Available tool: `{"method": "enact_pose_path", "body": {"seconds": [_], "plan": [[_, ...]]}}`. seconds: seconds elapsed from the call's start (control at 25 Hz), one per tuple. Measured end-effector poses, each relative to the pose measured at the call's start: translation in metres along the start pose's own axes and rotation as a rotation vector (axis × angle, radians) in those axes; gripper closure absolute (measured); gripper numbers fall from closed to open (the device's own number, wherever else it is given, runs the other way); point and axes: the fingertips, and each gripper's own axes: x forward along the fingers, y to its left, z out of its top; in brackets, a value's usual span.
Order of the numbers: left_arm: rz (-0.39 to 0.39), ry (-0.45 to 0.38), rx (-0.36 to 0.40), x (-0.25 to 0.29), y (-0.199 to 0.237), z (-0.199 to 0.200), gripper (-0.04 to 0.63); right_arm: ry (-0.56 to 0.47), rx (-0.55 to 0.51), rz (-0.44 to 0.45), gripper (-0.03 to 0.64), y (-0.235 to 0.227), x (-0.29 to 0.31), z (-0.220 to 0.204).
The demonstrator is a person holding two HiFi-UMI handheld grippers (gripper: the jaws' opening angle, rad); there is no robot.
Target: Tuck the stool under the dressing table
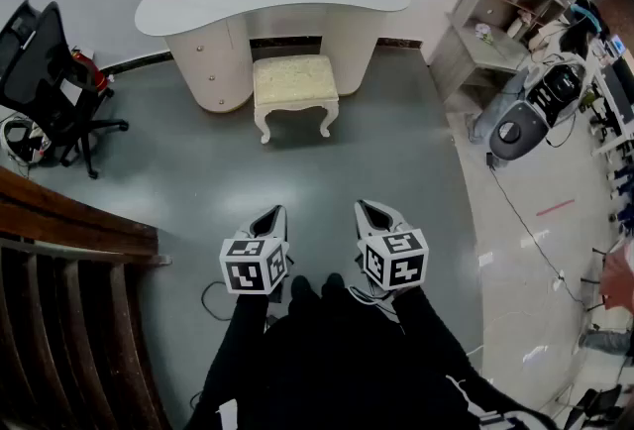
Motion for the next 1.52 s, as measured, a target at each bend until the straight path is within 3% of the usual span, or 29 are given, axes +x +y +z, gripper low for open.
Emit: {"method": "enact_pose_path", "body": {"seconds": [0.48, 0.8, 1.28, 1.52], "plan": [[0.012, 0.027, 0.027, 0.015, 0.017, 0.006, 0.588, 0.025, 0.002, -0.021, 0.612, -0.013, 0.015, -0.004], [0.053, 0.045, -0.029, 0.063, 0.042, 0.023, 0.588, 0.045, 0.011, -0.005, 0.612, -0.041, 0.067, 0.012], [0.191, 0.129, -0.142, 0.165, 0.104, 0.051, 0.588, 0.177, 0.168, -0.119, 0.612, -0.159, 0.156, 0.029], [0.257, 0.159, -0.177, 0.198, 0.125, 0.061, 0.588, 0.225, 0.199, -0.126, 0.612, -0.191, 0.181, 0.035]]}}
